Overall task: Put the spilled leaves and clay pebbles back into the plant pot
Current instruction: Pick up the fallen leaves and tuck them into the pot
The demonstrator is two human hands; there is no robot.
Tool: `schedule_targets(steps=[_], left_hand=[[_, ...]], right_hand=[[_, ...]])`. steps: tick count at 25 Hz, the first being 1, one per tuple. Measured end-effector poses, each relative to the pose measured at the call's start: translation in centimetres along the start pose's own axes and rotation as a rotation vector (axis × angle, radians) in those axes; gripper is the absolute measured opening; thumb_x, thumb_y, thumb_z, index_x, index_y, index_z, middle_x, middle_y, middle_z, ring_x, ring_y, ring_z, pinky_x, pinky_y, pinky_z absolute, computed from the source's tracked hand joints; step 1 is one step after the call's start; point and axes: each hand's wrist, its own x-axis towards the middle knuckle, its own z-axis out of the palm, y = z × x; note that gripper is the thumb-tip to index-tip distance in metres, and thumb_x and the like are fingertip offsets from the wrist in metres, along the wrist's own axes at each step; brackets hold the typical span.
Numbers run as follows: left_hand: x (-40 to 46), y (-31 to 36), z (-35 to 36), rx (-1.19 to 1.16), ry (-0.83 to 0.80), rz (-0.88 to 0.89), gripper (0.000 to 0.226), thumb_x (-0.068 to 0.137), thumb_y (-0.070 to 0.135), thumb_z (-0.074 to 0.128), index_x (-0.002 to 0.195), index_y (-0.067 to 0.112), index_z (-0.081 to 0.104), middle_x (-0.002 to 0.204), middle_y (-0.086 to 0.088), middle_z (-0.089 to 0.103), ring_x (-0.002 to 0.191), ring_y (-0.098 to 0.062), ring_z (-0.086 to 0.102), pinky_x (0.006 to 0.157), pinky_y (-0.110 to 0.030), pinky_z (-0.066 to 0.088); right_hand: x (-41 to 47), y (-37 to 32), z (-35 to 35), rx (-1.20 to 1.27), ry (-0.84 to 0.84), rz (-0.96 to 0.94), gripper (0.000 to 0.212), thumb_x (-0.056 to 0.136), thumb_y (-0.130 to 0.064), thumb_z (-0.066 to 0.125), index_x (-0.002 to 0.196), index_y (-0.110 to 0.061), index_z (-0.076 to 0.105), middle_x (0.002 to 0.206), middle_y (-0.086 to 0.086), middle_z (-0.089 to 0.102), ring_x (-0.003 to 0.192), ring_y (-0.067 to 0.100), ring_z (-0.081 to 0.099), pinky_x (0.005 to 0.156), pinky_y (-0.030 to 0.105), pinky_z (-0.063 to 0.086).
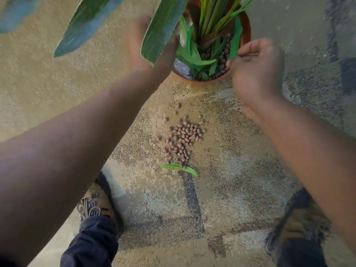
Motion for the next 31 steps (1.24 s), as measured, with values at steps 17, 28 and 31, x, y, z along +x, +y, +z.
schedule_targets(steps=[17, 28, 31], left_hand=[[-2.6, -1.2, 1.5, 0.714, -0.271, 0.313, 0.052, 0.101, 0.051, 0.050, 0.143, 0.020, 0.052, 0.157, 0.000, 0.040, 0.135, -0.015, 0.042, 0.110, -0.038, 0.036], [-9.4, -7.4, 0.8, 0.683, -0.285, 0.436, 0.035, 0.103, 0.035, 0.049, 0.131, 0.015, 0.050, 0.138, -0.014, 0.045, 0.129, -0.031, 0.041, 0.110, -0.049, 0.037], [-13.4, -11.2, -0.4, 0.664, -0.579, 0.300, 0.013, 0.103, 0.022, 0.051, 0.111, 0.018, 0.061, 0.114, 0.000, 0.060, 0.105, -0.017, 0.057, 0.101, -0.040, 0.051]], right_hand=[[2.4, 0.0, 2.3, -0.586, -0.116, -0.336, 0.019, 0.096, -0.011, 0.068, 0.112, -0.019, 0.072, 0.129, 0.004, 0.062, 0.116, 0.024, 0.058, 0.104, 0.039, 0.048], [-5.2, 6.8, 0.9, -0.396, -0.190, -0.556, 0.012, 0.091, -0.013, 0.065, 0.099, -0.015, 0.074, 0.111, 0.006, 0.068, 0.107, 0.027, 0.060, 0.098, 0.043, 0.040], [-8.8, 9.8, 0.7, -0.444, -0.577, -0.351, 0.008, 0.095, -0.012, 0.064, 0.100, -0.015, 0.071, 0.109, 0.002, 0.068, 0.087, 0.015, 0.062, 0.086, 0.042, 0.061]])
